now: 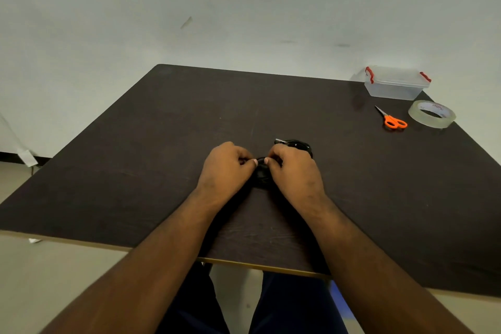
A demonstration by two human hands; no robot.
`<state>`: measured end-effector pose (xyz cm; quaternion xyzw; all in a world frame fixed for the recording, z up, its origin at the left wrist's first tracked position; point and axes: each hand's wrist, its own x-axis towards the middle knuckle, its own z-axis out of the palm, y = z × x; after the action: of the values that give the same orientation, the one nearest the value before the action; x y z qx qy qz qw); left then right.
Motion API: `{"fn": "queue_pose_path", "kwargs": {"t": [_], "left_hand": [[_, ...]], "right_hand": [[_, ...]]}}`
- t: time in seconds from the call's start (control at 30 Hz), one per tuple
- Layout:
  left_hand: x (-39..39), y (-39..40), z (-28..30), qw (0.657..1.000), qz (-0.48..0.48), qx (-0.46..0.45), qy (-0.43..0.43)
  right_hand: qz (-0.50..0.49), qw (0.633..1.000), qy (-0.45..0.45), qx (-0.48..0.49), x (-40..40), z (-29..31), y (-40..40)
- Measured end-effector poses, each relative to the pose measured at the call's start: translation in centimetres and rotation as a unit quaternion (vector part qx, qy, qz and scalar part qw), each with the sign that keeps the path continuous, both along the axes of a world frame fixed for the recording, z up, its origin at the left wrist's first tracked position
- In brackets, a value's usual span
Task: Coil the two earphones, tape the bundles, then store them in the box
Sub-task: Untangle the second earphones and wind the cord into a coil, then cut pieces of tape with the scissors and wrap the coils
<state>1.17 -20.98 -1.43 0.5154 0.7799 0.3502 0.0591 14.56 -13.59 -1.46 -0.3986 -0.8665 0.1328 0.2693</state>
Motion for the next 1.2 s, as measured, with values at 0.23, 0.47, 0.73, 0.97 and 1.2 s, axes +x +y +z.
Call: {"fn": "queue_pose_path", "kwargs": {"t": [0.23,0.47,0.73,0.97,1.2], "left_hand": [[0.3,0.2,-0.6,0.997,0.035,-0.012,0.066],[0.2,0.3,-0.8,0.997,0.055,-0.016,0.052],[0.4,1.5,0.6,0.996,0.068,0.0,0.062],[6.4,8.9,3.7,0.988,-0.047,0.029,0.143],[14.3,19.8,3.2,0.972,-0.19,-0.078,0.111]], "right_hand": [[-0.004,0.996,-0.074,0.044,-0.1,-0.1,-0.4],[-0.001,1.0,-0.019,0.025,0.2,0.1,-0.5],[-0.038,0.997,0.018,0.059,1.6,1.3,1.1],[-0.112,0.992,-0.022,0.055,9.3,3.2,8.2],[-0.178,0.981,-0.068,0.044,18.5,4.8,19.4]]}}
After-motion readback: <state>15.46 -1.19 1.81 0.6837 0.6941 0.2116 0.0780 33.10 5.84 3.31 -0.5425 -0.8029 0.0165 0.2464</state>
